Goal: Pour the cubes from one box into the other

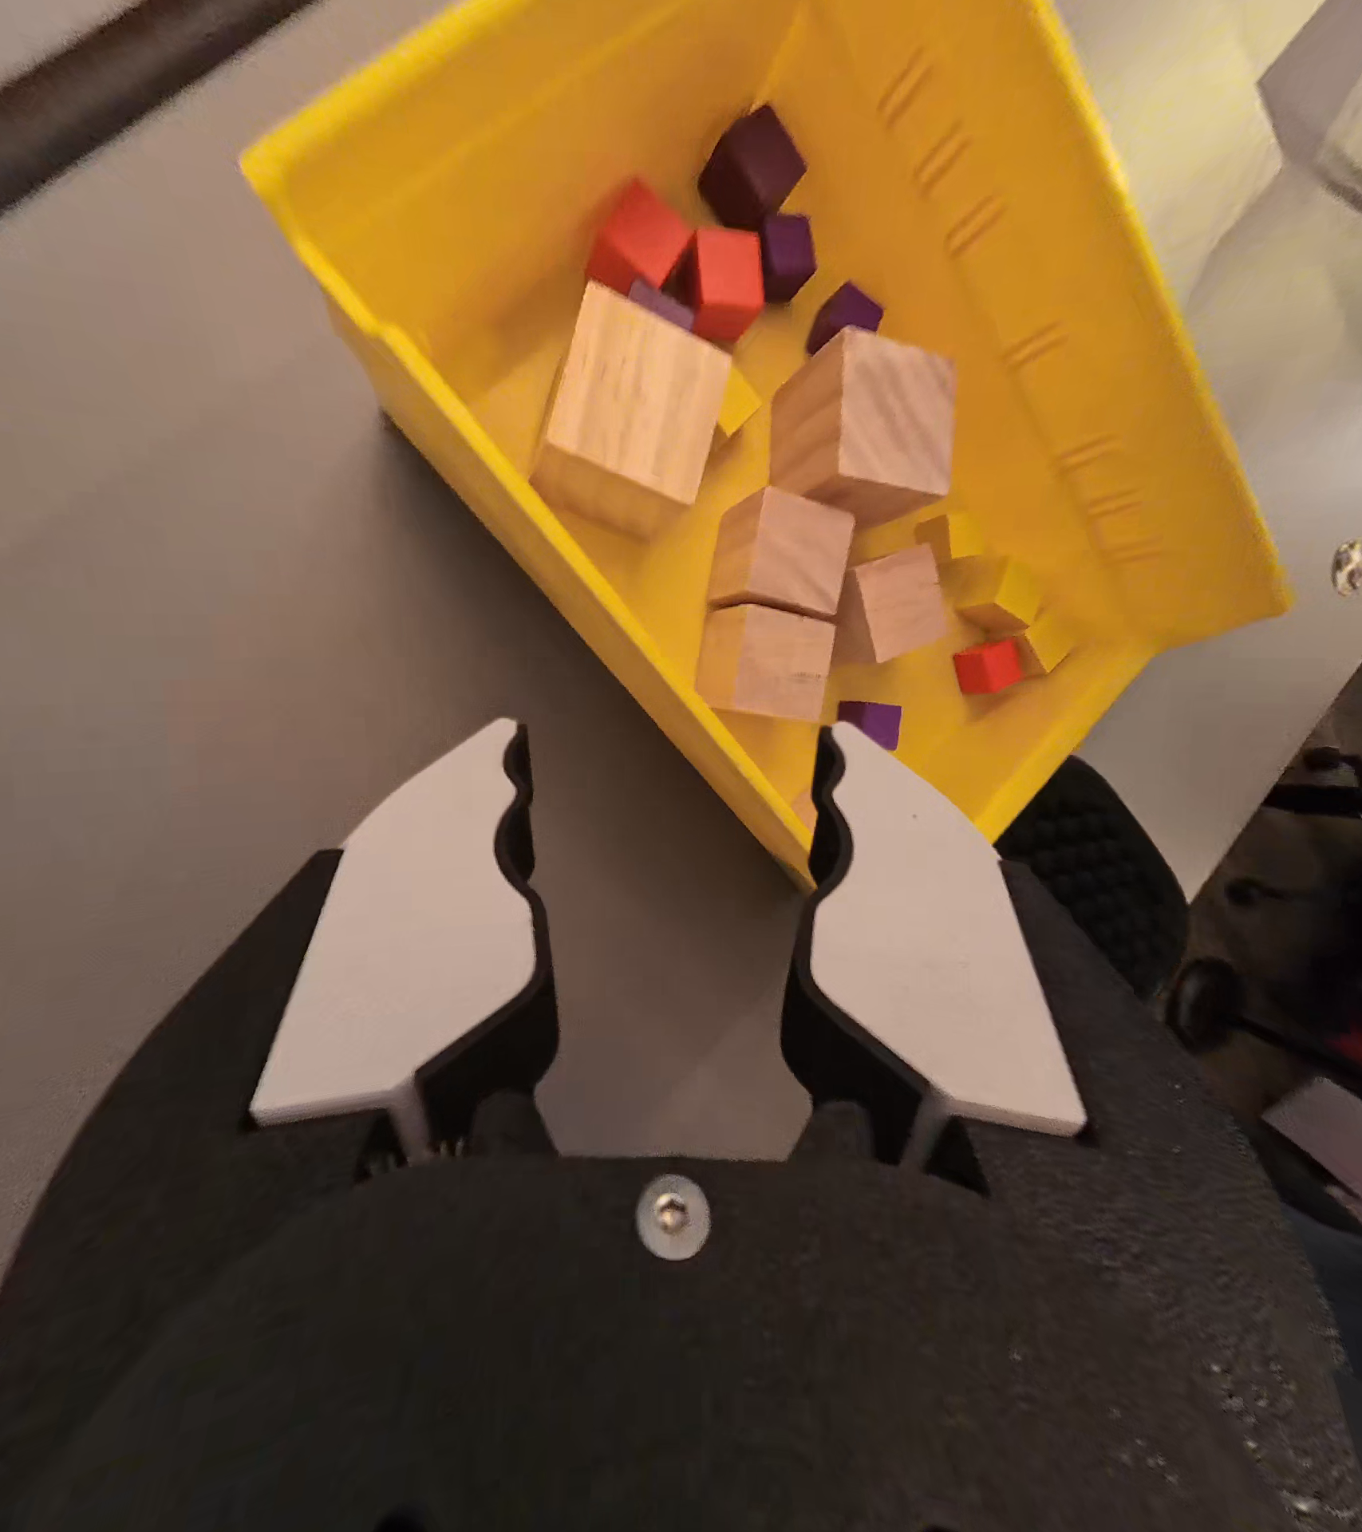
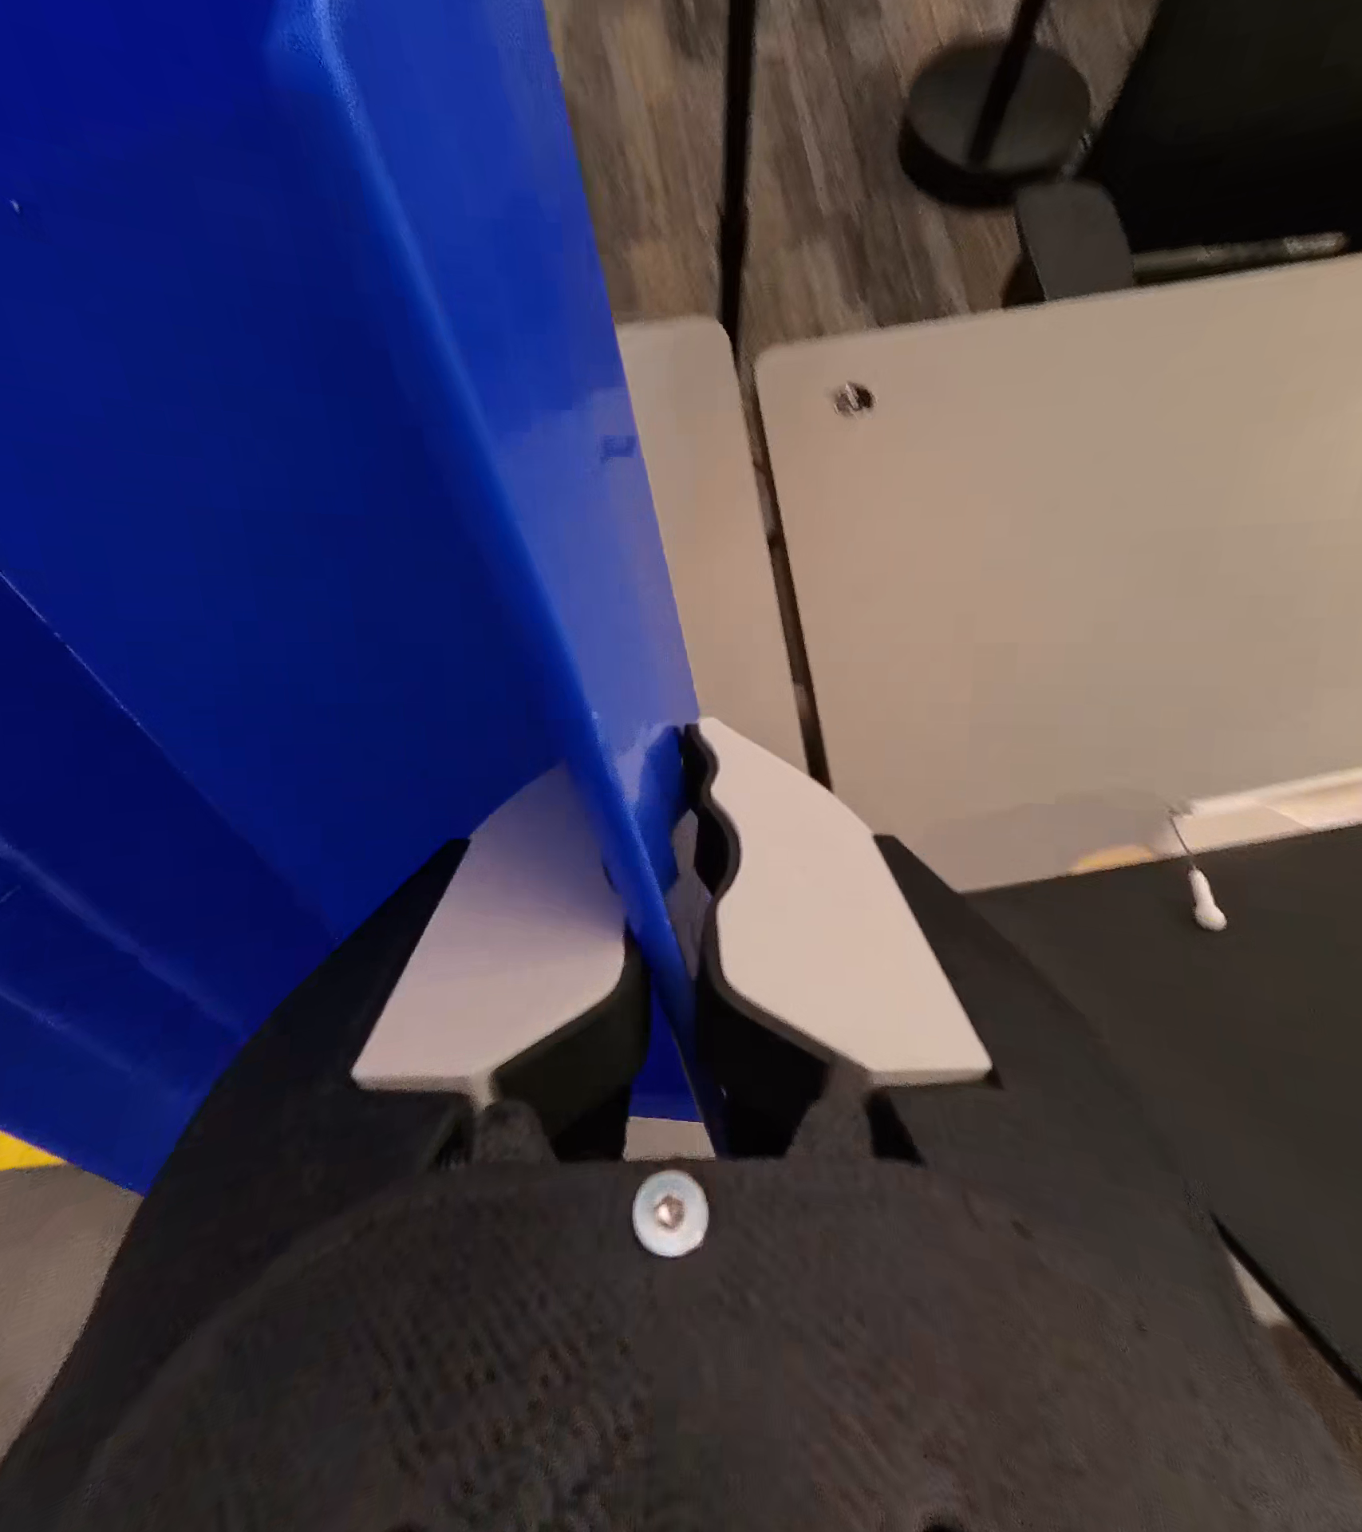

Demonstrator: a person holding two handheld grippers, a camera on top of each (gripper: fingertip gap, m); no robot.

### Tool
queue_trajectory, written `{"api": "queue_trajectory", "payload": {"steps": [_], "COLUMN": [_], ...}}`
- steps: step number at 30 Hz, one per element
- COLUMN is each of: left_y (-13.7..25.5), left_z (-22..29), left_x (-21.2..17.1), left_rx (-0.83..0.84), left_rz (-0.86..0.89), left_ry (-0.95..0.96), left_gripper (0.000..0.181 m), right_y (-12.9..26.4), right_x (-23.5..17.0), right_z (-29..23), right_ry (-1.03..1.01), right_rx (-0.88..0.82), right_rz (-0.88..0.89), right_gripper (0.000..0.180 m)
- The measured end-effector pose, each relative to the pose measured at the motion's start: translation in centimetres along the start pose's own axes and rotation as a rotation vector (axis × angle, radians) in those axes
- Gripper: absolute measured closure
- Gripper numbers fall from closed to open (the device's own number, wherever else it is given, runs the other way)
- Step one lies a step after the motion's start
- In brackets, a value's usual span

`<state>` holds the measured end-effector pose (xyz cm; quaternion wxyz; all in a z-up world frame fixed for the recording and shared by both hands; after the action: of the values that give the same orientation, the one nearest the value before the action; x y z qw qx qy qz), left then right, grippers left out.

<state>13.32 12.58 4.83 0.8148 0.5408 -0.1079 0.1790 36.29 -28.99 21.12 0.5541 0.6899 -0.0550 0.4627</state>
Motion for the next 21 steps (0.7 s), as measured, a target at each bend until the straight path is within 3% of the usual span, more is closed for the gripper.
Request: {"api": "queue_trajectory", "payload": {"steps": [4,7,14,16,21], "left_y": [-2.0,-3.2,-5.9,-6.4,-6.8], "left_z": [-0.3,-0.7,-0.2,0.3,0.0], "left_x": [-0.1,-0.2,0.1,0.3,1.0], "left_rx": [-0.087,0.002,0.022,-0.021,0.008], "left_rz": [-0.129,-0.203,-0.317,-0.375,-0.477], "left_ry": [0.122,0.098,0.111,0.144,0.194], "left_gripper": [0.122,0.13,0.14,0.158,0.164], "right_y": [-2.8,-4.6,-9.3,-10.7,-13.4], "right_x": [-1.3,-2.2,-5.2,-6.3,-9.1], "right_z": [0.7,1.1,1.6,1.7,1.9], "right_ry": [0.007,0.02,-0.051,-0.061,-0.084], "right_rx": [-0.102,-0.15,-0.032,-0.008,0.016], "right_rz": [-0.158,-0.249,-0.491,-0.545,-0.655], "right_gripper": [0.172,0.173,0.174,0.174,0.174]}}
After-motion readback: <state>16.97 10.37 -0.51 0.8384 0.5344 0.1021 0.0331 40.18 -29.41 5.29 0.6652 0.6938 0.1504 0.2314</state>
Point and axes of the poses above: each gripper's, where its closed fingertips meet, y back along the fingers, x out of its top, z = x × y across the jaws, the point moved 10 cm from there along y, back along the fingers, and after that the axes turned 7 degrees about y, right-handed, at the moved point
